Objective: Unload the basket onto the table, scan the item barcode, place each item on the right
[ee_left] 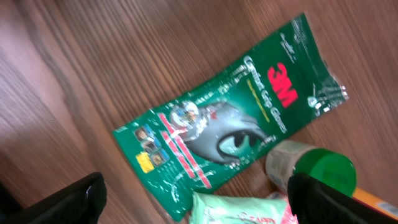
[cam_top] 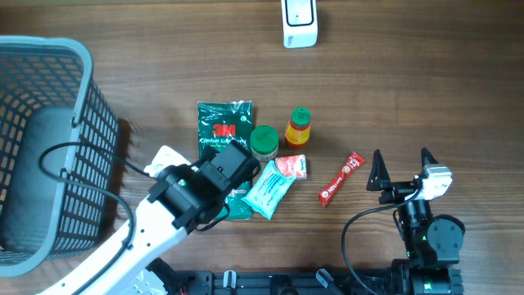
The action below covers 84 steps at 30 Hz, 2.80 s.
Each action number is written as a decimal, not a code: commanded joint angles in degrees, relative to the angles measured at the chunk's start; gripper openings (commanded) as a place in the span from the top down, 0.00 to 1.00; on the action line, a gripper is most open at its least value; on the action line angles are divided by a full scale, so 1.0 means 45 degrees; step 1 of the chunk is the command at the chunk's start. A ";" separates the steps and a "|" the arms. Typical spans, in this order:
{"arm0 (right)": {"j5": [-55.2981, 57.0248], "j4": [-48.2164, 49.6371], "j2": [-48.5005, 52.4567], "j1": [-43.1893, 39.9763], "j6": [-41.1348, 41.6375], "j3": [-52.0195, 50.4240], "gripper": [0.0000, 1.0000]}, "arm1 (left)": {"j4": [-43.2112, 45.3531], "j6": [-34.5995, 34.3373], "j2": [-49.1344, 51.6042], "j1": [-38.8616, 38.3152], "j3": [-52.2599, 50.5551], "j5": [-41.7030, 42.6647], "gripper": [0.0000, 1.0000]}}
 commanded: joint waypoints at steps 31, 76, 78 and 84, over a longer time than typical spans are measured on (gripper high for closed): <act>0.0073 0.0034 0.0015 0.0044 0.8529 -0.0010 0.00 | -0.1481 0.0131 -0.0491 0.0078 0.0010 -0.1923 0.00; -0.7854 -0.7427 1.2750 0.2108 0.7009 1.2896 0.00 | -0.3444 0.0087 -0.4600 0.6246 0.0010 -0.1739 0.00; -0.8029 -0.7723 1.2755 0.2380 0.6917 1.2891 0.00 | -0.3444 0.0092 -0.4600 0.6246 0.0010 -0.1734 0.00; -0.7708 -0.9369 1.2803 0.2710 0.5542 1.2012 0.00 | -0.3444 0.0092 -0.4600 0.6246 0.0010 -0.1734 0.00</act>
